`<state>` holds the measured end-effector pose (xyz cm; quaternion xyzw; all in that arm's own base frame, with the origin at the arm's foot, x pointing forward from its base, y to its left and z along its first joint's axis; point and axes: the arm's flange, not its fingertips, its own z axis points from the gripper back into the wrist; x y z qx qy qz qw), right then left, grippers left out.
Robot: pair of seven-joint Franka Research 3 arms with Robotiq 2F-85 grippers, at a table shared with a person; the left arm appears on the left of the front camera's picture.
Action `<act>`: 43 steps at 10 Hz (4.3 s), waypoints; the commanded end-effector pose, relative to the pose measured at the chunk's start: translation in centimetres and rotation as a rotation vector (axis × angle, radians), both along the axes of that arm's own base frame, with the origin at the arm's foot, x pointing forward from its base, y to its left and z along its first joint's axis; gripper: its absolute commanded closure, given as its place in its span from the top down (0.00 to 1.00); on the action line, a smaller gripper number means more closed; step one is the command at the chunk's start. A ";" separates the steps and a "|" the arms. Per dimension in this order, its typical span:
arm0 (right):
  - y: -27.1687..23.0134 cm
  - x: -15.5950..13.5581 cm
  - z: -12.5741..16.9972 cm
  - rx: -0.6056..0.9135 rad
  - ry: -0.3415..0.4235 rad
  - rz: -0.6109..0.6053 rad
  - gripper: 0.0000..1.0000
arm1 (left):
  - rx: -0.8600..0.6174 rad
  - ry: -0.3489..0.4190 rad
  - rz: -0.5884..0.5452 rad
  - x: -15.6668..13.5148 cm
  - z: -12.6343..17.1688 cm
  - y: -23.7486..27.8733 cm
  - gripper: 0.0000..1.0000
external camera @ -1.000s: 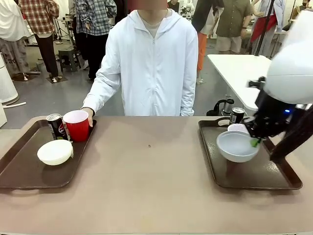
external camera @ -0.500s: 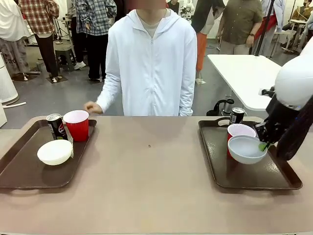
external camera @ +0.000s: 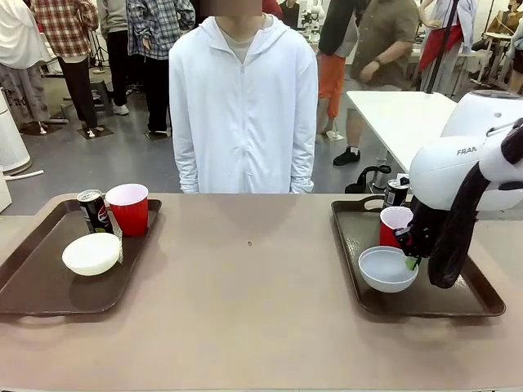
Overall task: Prepare tableware on both trays.
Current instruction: Pick up a Picnic Bowl from the table and place it on a Handle tray.
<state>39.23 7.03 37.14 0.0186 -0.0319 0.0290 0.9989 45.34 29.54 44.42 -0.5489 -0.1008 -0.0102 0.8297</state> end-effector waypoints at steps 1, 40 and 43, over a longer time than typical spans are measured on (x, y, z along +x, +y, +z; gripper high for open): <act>0.2 0.0 -0.3 -0.014 -0.003 -0.016 0.48 | 0.007 -0.001 0.007 -0.2 0.1 -0.1 0.95; -32.3 -4.0 11.0 1.032 -0.084 0.045 0.98 | 0.007 -0.001 0.007 -0.2 0.1 -0.1 0.95; -33.0 -4.4 10.0 1.005 -0.075 -0.033 0.98 | 0.007 -0.001 0.007 -0.2 0.1 -0.1 0.95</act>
